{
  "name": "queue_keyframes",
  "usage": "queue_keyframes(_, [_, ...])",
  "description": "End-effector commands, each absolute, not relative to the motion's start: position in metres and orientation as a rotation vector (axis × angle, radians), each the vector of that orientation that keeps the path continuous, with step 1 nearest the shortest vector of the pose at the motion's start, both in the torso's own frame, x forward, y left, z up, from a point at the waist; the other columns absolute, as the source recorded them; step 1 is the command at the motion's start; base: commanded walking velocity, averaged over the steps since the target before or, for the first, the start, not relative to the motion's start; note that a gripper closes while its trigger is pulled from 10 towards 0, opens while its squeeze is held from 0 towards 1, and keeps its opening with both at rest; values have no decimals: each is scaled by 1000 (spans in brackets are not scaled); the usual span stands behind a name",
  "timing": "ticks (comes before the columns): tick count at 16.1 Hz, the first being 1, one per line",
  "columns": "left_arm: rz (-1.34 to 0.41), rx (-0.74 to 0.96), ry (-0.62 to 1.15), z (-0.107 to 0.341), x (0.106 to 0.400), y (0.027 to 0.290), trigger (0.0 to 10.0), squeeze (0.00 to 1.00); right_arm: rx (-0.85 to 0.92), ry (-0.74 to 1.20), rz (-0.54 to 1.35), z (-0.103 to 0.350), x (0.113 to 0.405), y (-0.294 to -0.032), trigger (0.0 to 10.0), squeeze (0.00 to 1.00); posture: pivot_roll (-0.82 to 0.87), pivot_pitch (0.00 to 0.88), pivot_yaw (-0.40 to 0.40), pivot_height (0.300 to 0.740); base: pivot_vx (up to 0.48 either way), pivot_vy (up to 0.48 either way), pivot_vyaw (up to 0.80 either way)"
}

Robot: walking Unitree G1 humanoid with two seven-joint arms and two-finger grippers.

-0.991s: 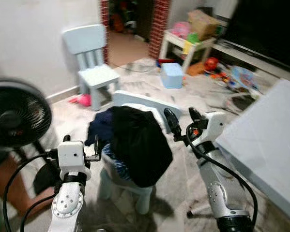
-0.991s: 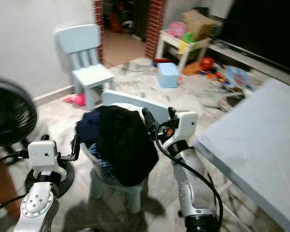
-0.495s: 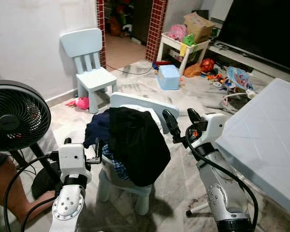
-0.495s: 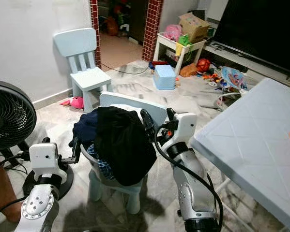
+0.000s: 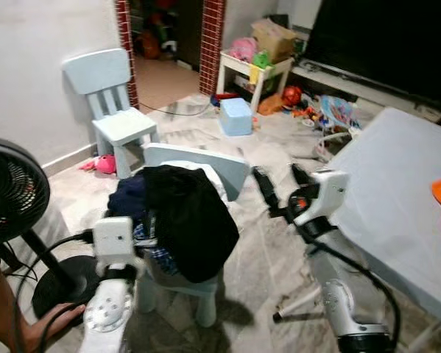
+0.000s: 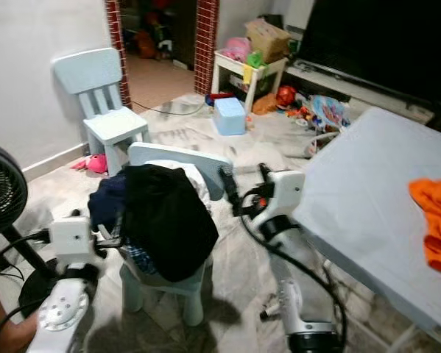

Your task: Hang hanger

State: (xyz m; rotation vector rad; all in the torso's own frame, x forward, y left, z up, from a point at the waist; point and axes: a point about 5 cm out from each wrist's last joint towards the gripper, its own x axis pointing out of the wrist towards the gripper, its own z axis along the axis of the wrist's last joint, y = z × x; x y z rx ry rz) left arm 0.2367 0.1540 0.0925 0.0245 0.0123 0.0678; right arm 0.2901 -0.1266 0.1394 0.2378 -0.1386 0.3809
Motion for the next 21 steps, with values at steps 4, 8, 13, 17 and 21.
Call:
queue_keyframes(4, [71,32,30,89,237,155,10000,0,226,-146,389,143,290,-126,10000,0,-41,0,-101,740,0,-254,0])
queue_keyframes(8, [72,31,32,88,237,154,10000,0,216,-144,390,143,289,-126,10000,0,-47,0,-102,740,0,-126,0])
queue_keyframes(13, [85,10,26,88,238,154,10000,0,195,-141,393,143,290,-127,10000,0,-48,0,-104,740,0,0,0])
queue_keyframes(17, [85,4,26,88,239,152,10000,0,148,-149,422,144,289,-124,10000,0,-52,0,-107,740,0,0,600])
queue_keyframes(21, [96,-18,15,92,247,151,10000,0,144,-155,412,147,293,-125,10000,0,-53,0,-113,740,0,0,800])
